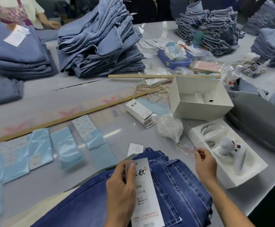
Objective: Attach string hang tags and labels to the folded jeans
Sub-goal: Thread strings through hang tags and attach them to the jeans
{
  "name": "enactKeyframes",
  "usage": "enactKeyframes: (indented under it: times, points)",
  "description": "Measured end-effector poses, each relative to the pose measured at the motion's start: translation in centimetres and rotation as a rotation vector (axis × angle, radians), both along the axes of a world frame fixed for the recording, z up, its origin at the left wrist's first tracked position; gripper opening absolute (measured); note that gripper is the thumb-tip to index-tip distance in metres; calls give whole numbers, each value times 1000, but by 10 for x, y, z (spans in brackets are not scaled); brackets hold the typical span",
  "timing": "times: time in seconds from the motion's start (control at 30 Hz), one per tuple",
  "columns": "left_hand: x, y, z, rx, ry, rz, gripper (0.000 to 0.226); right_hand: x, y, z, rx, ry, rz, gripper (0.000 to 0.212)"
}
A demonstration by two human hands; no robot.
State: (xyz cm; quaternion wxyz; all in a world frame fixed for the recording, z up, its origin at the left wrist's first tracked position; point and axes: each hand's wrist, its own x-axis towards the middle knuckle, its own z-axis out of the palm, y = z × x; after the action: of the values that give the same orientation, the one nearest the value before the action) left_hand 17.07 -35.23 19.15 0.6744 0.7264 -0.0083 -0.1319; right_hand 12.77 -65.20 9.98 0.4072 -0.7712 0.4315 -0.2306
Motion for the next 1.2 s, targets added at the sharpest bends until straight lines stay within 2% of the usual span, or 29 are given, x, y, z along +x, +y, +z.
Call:
enactKeyframes:
  times: [0.17, 0.23, 0.37, 0.47, 0.63, 0.9, 1.03, 1.2]
  points:
    - [-3, 2, 0, -35, -53, 35, 16, -4, 30, 70, 231, -355, 146, 26]
    - [-4, 2, 0, -48, -68, 44, 15, -8, 49, 102, 214, -401, 291, 28]
    - [-5, 4, -5, -45, -94, 67, 12, -14, 97, 146, -183, -272, 678, 29]
    - [-6, 6, -5, -48, -117, 93, 10, -12, 132, 152, -414, -226, 839, 27]
    - [-10, 9, 4, -126, -120, 108, 12, -2, 169, 152, -410, -296, 839, 18]
    - [-21, 30, 22, -289, -96, 127, 12, 4, 196, 163, -281, -332, 876, 23]
    - [-24, 39, 32, -282, -197, 132, 13, 4, 202, 171, -256, -371, 912, 22]
    - [-29, 41, 33, -241, -260, 131, 14, 3, 208, 180, -271, -332, 876, 16]
